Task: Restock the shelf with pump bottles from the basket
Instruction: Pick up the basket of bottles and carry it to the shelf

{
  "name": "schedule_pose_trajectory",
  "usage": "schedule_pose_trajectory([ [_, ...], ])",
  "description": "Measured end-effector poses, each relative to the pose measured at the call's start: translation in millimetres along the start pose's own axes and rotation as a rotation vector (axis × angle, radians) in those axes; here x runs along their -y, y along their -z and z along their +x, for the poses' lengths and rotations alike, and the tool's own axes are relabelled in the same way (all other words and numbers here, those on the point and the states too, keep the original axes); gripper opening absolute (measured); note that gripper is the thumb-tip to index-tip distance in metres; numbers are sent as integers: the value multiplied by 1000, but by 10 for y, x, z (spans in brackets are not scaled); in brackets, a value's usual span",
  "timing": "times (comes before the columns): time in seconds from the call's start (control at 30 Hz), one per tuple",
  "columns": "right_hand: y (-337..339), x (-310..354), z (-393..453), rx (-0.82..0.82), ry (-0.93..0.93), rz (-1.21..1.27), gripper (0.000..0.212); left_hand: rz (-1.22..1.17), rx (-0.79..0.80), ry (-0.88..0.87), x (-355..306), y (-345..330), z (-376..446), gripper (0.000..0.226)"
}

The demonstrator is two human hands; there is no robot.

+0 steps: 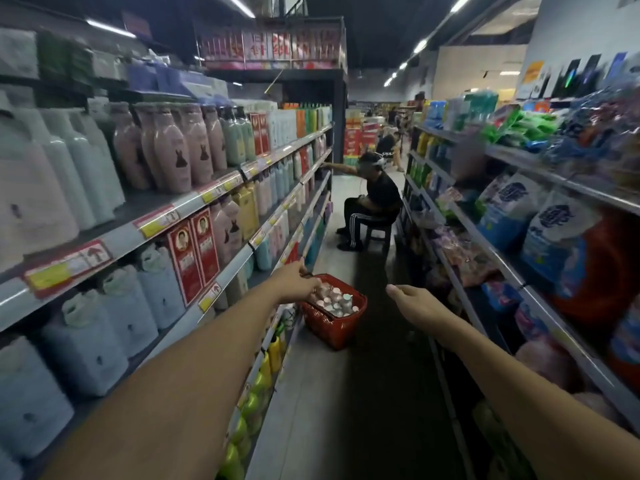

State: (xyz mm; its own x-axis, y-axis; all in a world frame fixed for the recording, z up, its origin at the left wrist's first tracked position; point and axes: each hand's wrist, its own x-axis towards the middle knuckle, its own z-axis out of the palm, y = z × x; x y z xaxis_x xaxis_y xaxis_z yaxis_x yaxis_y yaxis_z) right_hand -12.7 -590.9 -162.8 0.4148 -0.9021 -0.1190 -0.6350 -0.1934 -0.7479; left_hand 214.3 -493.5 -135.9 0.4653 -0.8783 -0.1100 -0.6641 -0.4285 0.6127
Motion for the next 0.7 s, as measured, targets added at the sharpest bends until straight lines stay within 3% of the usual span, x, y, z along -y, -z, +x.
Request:
schedule_pose_trajectory([
  [0.1, -190, -49, 764, 13, -33, 39, 53, -27, 5, 31, 142, -46, 779, 38],
  [0.2, -455, -123, 1555, 37, -82, 72, 50, -31, 45, 78, 368, -144, 1604, 60],
  [0.37, -878, -177, 2906, 51, -180, 178, 50, -39, 158, 118, 696, -230, 3137, 66],
  [0.53, -1035, -200, 4159, 26, -245, 283, 49, -47, 137, 126, 798, -222, 4617, 30],
  [0.7, -1189, -499, 5473, 30, -347, 351, 51, -16, 164, 174, 937, -442, 6067, 39],
])
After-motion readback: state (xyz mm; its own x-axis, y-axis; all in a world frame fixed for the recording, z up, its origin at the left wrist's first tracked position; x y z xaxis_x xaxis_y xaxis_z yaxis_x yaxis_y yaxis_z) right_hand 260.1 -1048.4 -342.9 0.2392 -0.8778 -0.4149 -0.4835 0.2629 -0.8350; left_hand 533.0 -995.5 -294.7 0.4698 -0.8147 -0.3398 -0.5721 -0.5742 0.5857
